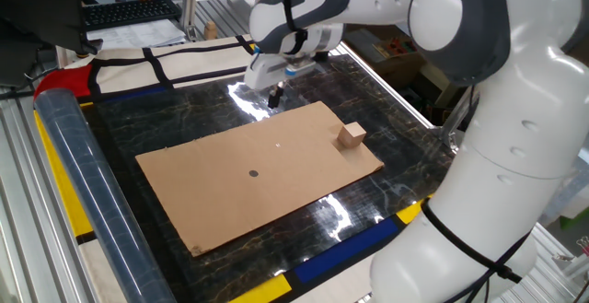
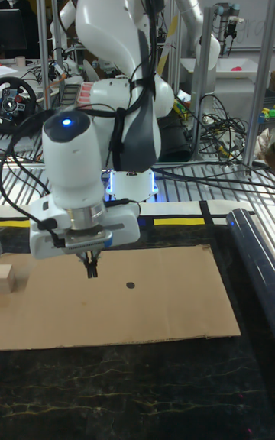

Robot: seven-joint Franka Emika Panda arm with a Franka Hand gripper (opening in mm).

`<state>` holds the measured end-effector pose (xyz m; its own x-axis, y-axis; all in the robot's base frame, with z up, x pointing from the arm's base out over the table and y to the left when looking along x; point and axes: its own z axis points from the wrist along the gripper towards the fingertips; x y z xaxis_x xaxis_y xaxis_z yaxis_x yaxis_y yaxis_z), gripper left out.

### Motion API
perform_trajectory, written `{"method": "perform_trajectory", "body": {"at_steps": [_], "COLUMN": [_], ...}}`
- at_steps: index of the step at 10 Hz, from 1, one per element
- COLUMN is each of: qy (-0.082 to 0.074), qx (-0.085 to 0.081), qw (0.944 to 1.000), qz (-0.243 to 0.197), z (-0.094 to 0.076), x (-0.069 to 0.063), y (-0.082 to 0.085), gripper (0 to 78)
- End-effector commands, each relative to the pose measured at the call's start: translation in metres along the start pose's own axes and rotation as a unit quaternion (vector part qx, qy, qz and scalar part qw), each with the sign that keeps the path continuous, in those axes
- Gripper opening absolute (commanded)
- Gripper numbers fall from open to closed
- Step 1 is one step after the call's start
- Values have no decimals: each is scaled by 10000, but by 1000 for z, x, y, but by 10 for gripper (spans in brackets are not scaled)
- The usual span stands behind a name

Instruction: Grab the block and place it at the designated location

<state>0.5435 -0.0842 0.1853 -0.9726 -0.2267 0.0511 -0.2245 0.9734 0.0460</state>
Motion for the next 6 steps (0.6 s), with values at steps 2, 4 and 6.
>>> {"method": "perform_trajectory", "body": {"at_steps": [2, 4, 6], "qy": [-9, 3, -37], "qx": [-300, 255, 354], "qw": [9995, 9994, 9987], "qz": [77, 241, 368], "z": [2, -5, -14], "x": [14, 15, 19], "y": [-20, -22, -26], "gripper": [0, 0, 0]}}
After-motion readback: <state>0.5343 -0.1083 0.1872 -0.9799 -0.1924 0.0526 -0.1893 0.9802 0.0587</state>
